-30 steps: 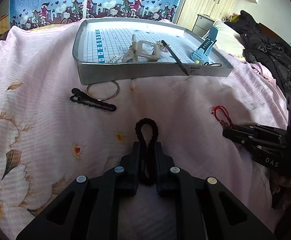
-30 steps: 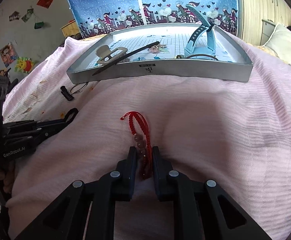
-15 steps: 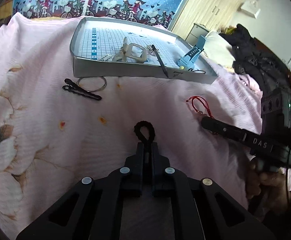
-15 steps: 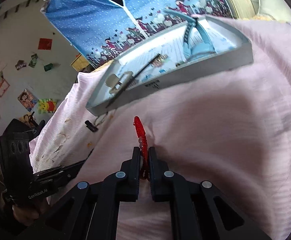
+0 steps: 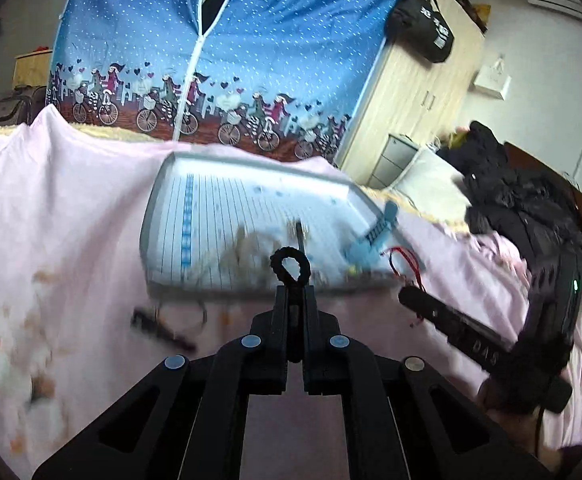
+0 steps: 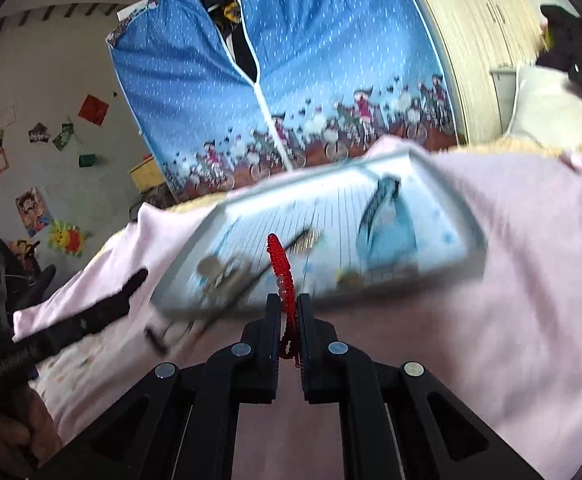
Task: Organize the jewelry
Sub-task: 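Carry the hair tie into the tray with the left tool while the right tool carries the red string there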
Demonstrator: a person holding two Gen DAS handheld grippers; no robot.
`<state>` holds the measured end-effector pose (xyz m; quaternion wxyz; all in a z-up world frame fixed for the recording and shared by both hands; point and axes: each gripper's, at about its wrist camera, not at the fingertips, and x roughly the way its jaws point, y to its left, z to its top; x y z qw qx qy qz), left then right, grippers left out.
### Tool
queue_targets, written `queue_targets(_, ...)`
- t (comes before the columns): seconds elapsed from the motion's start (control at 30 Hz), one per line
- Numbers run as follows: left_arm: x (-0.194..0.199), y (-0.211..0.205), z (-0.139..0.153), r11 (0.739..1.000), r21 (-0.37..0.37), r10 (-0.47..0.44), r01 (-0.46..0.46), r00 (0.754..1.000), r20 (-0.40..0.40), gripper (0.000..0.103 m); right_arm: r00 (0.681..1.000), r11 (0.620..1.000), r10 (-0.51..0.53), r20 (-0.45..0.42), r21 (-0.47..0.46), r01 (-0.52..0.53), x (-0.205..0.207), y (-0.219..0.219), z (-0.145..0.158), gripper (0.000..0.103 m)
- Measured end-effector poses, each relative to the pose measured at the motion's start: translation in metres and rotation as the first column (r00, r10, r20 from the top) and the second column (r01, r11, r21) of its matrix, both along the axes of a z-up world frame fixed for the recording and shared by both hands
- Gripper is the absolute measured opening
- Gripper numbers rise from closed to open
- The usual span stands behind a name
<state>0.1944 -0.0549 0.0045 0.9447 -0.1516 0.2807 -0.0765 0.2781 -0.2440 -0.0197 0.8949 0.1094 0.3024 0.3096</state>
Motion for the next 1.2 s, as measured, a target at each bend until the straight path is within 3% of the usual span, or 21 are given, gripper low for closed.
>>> queue_targets(0.23, 0.088, 0.013, 0.010, 0.999, 0.039, 0.023, -0.021, 0.998, -0.056, 0.003, 0.997, 0.998, -0.016, 0.070, -0.057, 0.020, 0.047, -0.003, 0.006, 0.008)
queue_targets(0.4, 0.125, 0.017, -0.011, 0.999, 0.029, 0.043, -0.040, 0.988, -0.146, 0.003, 1.000, 0.998, -0.022, -0.002, -0.065, 0.022, 0.072, -0.012, -0.010, 0.008)
queue_targets(0.63, 0.135, 0.005, -0.039, 0.999, 0.037, 0.025, -0.018, 0.980, -0.199, 0.003, 0.999, 0.998, -0.016, -0.044, -0.060, 0.013, 0.082, -0.011, -0.022, 0.008)
queue_targets(1.07, 0.138, -0.011, -0.042, 0.997, 0.079, 0.020, 0.000, 0.967, -0.254, 0.004, 0.996, 0.998, -0.034, -0.078, -0.057, 0.029, 0.083, -0.016, -0.025, 0.009)
queue_targets(1.17, 0.135, -0.008, -0.039, 0.997, 0.071, 0.031, -0.013, 0.966, -0.257, 0.018, 0.997, 0.997, -0.042, -0.070, -0.060, 0.037, 0.082, -0.017, -0.021, 0.009)
queue_targets(1.2, 0.133, -0.005, -0.037, 0.998, 0.061, 0.033, -0.019, 0.968, -0.250, 0.030, 0.997, 0.997, -0.044, -0.064, -0.061, 0.040, 0.081, -0.018, -0.019, 0.010)
